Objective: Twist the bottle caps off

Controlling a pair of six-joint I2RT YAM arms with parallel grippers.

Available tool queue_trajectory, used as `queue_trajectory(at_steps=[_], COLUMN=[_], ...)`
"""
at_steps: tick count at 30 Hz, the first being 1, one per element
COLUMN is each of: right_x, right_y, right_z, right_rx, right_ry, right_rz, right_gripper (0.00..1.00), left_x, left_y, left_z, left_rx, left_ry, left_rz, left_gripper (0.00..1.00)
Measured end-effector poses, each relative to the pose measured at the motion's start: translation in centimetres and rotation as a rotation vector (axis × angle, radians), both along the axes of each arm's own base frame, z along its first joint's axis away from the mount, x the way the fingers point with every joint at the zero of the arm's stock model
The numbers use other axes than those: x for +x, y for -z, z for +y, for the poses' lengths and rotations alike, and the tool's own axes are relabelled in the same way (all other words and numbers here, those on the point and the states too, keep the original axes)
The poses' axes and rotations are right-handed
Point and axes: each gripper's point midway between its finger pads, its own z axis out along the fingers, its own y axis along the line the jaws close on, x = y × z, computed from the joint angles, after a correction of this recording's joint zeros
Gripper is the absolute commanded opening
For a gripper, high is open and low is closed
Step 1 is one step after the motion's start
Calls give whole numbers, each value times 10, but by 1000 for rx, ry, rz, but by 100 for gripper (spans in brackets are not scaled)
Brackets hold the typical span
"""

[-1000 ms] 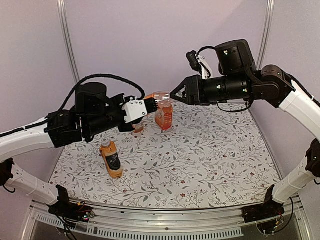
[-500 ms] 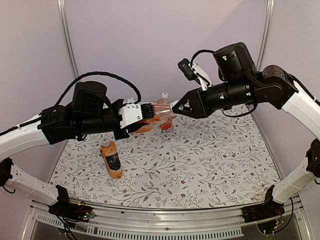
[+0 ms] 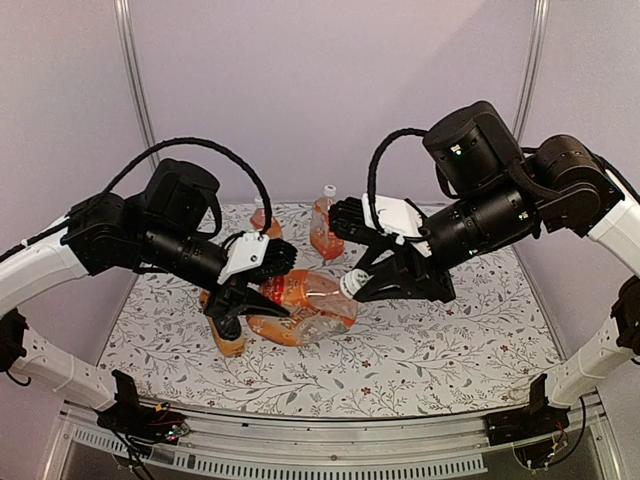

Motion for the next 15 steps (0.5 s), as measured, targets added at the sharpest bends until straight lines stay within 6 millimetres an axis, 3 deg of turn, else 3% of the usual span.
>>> queue_trajectory(at_steps=[2,3,5,9,15], right_x=[-1,-1,-1,2,15], right_y=[3,3,3,6,4], right_z=[0,1,1,3,2], right_rx=[-12,-16,-17,-19,31], right_ry=[-25,-37,-51,-47,61], right_rz=[-21,-32,-49,-72,-82], right_gripper=[4,15,52,96,99], left_x=[-3,-3,-3,-1,19], left_y=[3,3,3,1,-8], left_z=[1,1,1,-1,-3], left_rx=[11,12,12,0,-44], left_ry=[6,6,5,-6,-89], left_rz=[20,22,25,21,-70], left_gripper=[0,0,0,0,0])
